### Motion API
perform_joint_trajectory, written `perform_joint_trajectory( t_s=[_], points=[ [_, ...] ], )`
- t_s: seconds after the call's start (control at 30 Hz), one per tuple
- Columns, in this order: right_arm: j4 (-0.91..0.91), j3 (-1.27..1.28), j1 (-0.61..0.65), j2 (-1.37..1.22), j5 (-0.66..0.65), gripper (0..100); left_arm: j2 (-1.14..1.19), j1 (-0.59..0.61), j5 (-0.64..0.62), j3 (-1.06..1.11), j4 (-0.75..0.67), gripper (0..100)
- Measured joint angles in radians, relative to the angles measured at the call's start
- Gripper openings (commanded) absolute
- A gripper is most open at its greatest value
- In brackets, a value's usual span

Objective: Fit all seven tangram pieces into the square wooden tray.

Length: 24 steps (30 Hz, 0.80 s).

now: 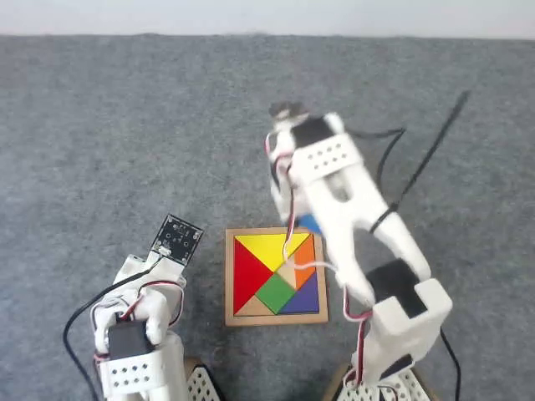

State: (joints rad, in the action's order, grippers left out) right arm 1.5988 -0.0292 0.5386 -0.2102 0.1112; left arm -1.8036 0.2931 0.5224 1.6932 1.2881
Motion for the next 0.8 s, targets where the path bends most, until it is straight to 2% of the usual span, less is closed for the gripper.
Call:
perform_joint_trajectory(
  t_s=[0.23, 0.47, 0.73, 0.8],
  points=[
    [-0.181, 0.238, 0.080, 0.005, 0.018, 6.5, 0.000, 0.000, 0.000, 0.000, 0.000, 1],
    [-0.226, 0.269, 0.150, 0.009, 0.025, 6.6, 0.000, 0.000, 0.000, 0.000, 0.000, 1],
    [-0.259, 0.313, 0.157, 0.009, 0.025, 6.9, 0.000, 0.000, 0.000, 0.000, 0.000, 1],
    [-0.259, 0.313, 0.158, 0.009, 0.025, 10.1, 0.000, 0.000, 0.000, 0.000, 0.000, 1]
  ],
)
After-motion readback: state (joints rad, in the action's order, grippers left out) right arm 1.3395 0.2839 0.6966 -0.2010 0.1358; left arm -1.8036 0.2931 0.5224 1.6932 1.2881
